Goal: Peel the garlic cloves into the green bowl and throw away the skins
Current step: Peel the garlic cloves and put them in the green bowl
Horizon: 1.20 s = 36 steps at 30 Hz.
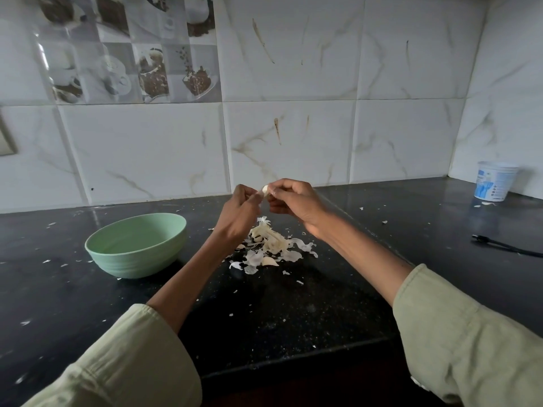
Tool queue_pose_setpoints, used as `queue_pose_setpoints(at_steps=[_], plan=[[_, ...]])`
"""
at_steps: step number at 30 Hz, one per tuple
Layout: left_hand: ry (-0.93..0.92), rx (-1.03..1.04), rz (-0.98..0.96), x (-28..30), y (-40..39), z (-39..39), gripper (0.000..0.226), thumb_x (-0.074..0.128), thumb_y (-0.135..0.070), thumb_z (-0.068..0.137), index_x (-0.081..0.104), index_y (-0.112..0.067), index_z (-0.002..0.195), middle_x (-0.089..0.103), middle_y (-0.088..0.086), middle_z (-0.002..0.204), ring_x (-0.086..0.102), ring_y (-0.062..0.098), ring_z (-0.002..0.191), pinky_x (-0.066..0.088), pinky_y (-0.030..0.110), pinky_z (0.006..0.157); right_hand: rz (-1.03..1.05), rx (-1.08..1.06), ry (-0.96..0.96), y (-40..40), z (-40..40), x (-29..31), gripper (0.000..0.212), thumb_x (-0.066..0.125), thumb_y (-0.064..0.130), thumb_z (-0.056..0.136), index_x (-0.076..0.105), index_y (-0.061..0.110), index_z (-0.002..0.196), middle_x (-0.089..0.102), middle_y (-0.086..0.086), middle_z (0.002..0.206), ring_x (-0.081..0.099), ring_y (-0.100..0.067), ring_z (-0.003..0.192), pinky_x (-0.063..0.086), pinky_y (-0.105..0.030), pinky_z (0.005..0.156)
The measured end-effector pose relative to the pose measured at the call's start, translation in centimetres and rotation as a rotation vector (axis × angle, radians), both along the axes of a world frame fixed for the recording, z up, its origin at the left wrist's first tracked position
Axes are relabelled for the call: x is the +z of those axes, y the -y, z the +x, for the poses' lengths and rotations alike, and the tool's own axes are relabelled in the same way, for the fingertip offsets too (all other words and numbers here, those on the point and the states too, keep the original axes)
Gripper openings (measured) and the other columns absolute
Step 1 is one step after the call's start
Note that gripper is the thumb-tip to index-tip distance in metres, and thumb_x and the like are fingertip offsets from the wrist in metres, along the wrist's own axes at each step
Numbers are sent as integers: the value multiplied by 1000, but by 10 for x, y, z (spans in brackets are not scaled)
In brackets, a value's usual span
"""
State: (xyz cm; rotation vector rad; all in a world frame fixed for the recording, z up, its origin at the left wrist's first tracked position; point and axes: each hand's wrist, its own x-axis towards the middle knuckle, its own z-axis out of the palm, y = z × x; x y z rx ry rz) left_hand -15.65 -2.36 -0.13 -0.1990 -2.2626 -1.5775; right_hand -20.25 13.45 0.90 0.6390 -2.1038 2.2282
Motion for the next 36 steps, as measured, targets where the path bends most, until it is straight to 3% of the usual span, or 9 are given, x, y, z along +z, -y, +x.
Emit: queue_pose_setpoints(at_steps=[3, 9, 17, 20, 23, 25, 28, 32, 36], plan=[[-14, -42, -40, -3, 1, -2, 40, 46, -49, 109, 59, -11, 110, 74, 8, 94, 67, 17, 77, 51, 31, 70, 73, -34, -71, -1, 1, 1, 19, 67, 7, 98, 73, -3, 114, 77, -15, 97, 73, -16, 82, 63, -29, 80], [-158, 7, -256, -7, 5, -5, 22, 47, -26, 111, 57, -11, 99, 68, 6, 78, 62, 12, 64, 54, 43, 67, 106, -43, -135, -3, 3, 4, 12, 67, 7, 97, 72, -1, 105, 77, -18, 91, 74, -23, 81, 62, -35, 78], [-157, -8, -150, -5, 2, 1, 52, 38, -43, 113, 59, -1, 90, 58, 5, 74, 51, 16, 66, 44, 38, 63, 182, -66, -268, 2, 10, 2, 17, 75, 15, 94, 72, -1, 97, 77, -15, 88, 77, -28, 84, 64, -40, 79], [-246, 92, -160, -4, 3, 2, 45, 44, -34, 112, 58, -6, 78, 49, 1, 64, 41, 13, 60, 35, 33, 57, 138, -8, -233, 4, 13, 3, 33, 80, 29, 91, 73, -2, 100, 78, -14, 88, 76, -25, 84, 63, -36, 79], [-283, 121, -136, -3, 2, 3, 46, 48, -36, 110, 57, -8, 75, 41, -3, 58, 35, 11, 56, 30, 28, 53, 86, 6, -204, 4, 13, 2, 27, 78, 24, 93, 73, -2, 98, 77, -16, 89, 75, -23, 81, 62, -32, 76], [-263, 88, -57, -2, 0, 3, 48, 50, -42, 108, 58, -11, 73, 43, 1, 60, 39, 15, 60, 33, 31, 57, 31, 30, -167, 4, 12, 1, 14, 74, 15, 95, 73, 1, 94, 75, -14, 84, 72, -18, 76, 60, -28, 71], [-221, 64, 49, 0, -2, 3, 49, 52, -39, 108, 55, -1, 76, 45, 8, 64, 40, 21, 62, 35, 36, 61, -68, 82, -51, 5, 14, 2, 9, 71, 12, 97, 73, 3, 93, 73, -8, 81, 69, -13, 72, 58, -23, 67], [-169, -54, 174, 2, -3, 8, 39, 51, -24, 111, 60, -3, 79, 52, 0, 61, 47, 13, 55, 43, 26, 55, -195, 173, 155, 7, 15, 2, 9, 65, 7, 99, 71, 0, 101, 72, -6, 81, 65, -15, 73, 59, -23, 67], [-125, -80, 151, 1, -1, 8, 39, 49, -25, 112, 63, -5, 82, 56, 0, 63, 54, 11, 56, 49, 24, 60, -143, 131, 84, -1, 10, 5, 13, 66, 8, 99, 72, -2, 104, 73, -9, 84, 65, -14, 73, 59, -21, 66]])
